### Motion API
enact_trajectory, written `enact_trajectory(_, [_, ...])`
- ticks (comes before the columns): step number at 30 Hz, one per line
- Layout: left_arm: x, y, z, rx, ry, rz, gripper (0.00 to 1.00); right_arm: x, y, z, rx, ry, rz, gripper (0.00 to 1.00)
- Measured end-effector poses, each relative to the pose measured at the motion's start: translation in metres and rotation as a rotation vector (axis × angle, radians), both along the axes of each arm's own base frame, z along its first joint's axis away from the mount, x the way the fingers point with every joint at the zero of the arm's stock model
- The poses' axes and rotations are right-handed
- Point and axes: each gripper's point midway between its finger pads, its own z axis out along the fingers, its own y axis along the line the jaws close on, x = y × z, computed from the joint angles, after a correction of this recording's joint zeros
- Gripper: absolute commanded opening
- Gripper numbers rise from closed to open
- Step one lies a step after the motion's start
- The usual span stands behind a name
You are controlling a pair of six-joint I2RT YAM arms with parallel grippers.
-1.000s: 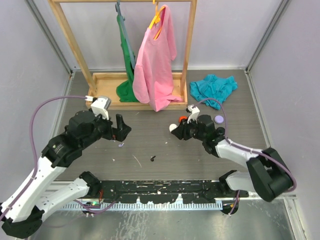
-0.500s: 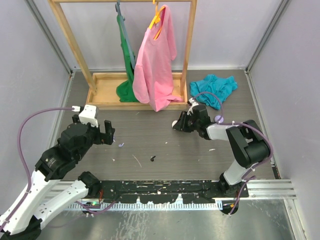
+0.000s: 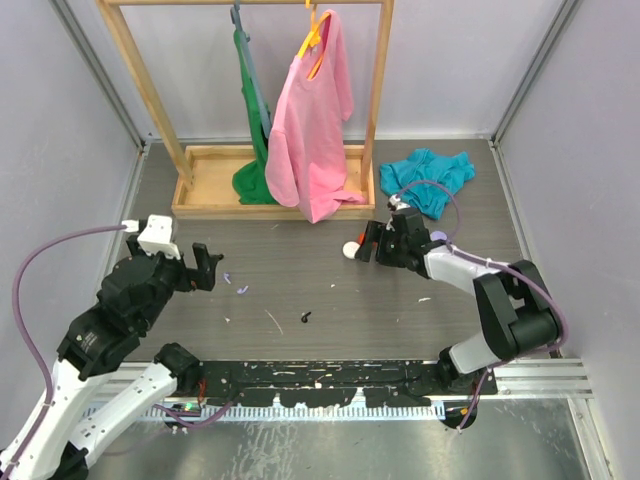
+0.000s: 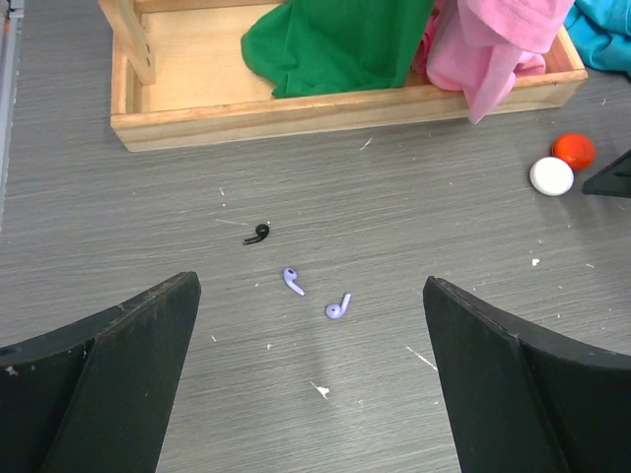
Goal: Insert the wireless bluetooth earbuds into the charging case
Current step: Place the charging case at the center of the board, then pick up the charging case at the center of the board.
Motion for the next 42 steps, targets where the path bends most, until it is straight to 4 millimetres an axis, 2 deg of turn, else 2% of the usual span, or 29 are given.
enact_trajectory(11, [-0.007, 0.008, 0.002, -0.022, -0.040, 0.012, 0.98, -0.004, -0.097, 0.029, -0.274, 0.005, -0.290, 0.86])
enact_trajectory(16, [-0.010, 0.010, 0.003, -0.028, -0.051, 0.015, 0.98, -0.011, -0.157, 0.033, -0.410, 0.035, -0.483, 0.90])
enact_trajectory(21, [-0.010, 0.011, 0.003, -0.029, -0.053, 0.017, 0.98, -0.019, -0.197, 0.032, -0.503, 0.066, -0.611, 0.89])
enact_trajectory(26, [-0.010, 0.011, 0.002, -0.029, -0.053, 0.018, 0.98, -0.019, -0.211, 0.022, -0.523, 0.100, -0.651, 0.82])
enact_trajectory(35, [-0.010, 0.014, 0.001, -0.029, -0.054, 0.030, 0.98, -0.019, -0.209, -0.010, -0.503, 0.177, -0.621, 0.70])
enact_trajectory(42, [-0.009, 0.015, -0.001, -0.027, -0.051, 0.038, 0.98, -0.015, -0.204, -0.020, -0.475, 0.191, -0.593, 0.60])
